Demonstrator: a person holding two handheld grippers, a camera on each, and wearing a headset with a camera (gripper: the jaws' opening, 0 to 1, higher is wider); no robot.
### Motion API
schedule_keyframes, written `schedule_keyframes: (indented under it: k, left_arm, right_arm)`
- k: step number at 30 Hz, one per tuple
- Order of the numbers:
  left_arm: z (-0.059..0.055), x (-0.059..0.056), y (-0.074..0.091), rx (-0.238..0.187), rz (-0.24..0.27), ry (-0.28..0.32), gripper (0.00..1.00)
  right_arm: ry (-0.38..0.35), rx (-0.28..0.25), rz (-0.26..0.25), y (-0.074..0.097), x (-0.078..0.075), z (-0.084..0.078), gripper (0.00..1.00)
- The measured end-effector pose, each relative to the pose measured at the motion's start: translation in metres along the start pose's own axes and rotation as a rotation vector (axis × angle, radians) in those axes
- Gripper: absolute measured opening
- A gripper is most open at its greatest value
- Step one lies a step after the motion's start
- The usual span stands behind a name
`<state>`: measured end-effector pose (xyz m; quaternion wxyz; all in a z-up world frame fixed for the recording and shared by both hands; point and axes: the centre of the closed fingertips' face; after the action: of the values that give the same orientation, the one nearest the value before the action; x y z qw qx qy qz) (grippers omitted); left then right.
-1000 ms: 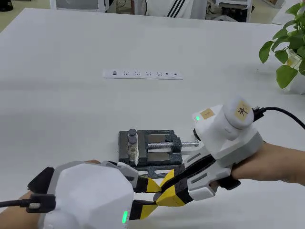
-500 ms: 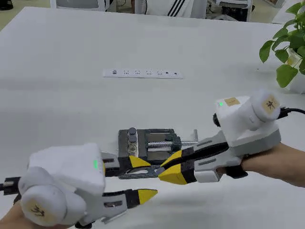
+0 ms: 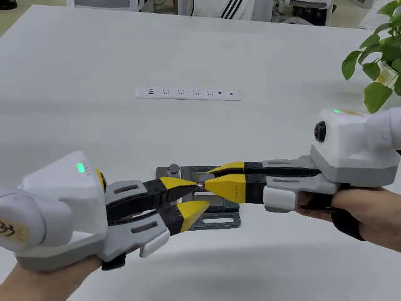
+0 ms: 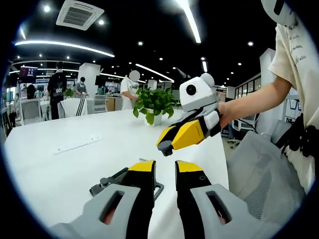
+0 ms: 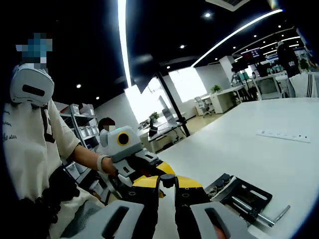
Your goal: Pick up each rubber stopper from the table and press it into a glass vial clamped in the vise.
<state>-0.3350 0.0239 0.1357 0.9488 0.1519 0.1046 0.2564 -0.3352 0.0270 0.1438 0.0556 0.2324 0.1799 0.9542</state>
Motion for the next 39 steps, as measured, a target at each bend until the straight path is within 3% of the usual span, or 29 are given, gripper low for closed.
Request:
schedule_keyframes:
  k: [3, 12, 21, 26, 31, 39]
  left_arm:
    - [0.007, -0.003, 0.001, -0.029, -0.02, 0.018, 0.1]
    - [0.014, -0.009, 0.002, -0.059, -0.064, 0.035, 0.06]
    - [0.014, -0.009, 0.003, -0.074, -0.119, 0.093, 0.05]
    - [0.02, -0.01, 0.006, -0.123, -0.167, 0.196, 0.04]
    - [0.021, -0.01, 0.007, -0.132, -0.177, 0.215, 0.04]
    - [0.019, -0.01, 0.006, -0.124, -0.192, 0.245, 0.04]
  right_arm:
    - [0.026, 0.0, 0.002, 0.0, 0.002, -0.002, 0.06]
    - [0.03, -0.034, 0.017, 0.0, 0.01, 0.002, 0.06]
    - [-0.002, -0.063, 0.07, 0.0, 0.022, 0.003, 0.06]
    - [-0.021, -0.119, 0.1, 0.006, 0.021, 0.007, 0.06]
    - [-0.036, -0.145, 0.112, 0.007, 0.022, 0.009, 0.06]
    - [-0.043, -0.143, 0.113, 0.008, 0.025, 0.008, 0.06]
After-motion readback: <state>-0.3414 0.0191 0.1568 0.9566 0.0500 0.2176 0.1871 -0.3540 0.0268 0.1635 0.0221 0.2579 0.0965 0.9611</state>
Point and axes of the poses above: the centre of the closed fingertips' face, and the gripper's own axes: y roughly backward along the fingers, x roughly to its left, z roughly out of its top, and after that the axes turned 13 degrees about x, right-handed
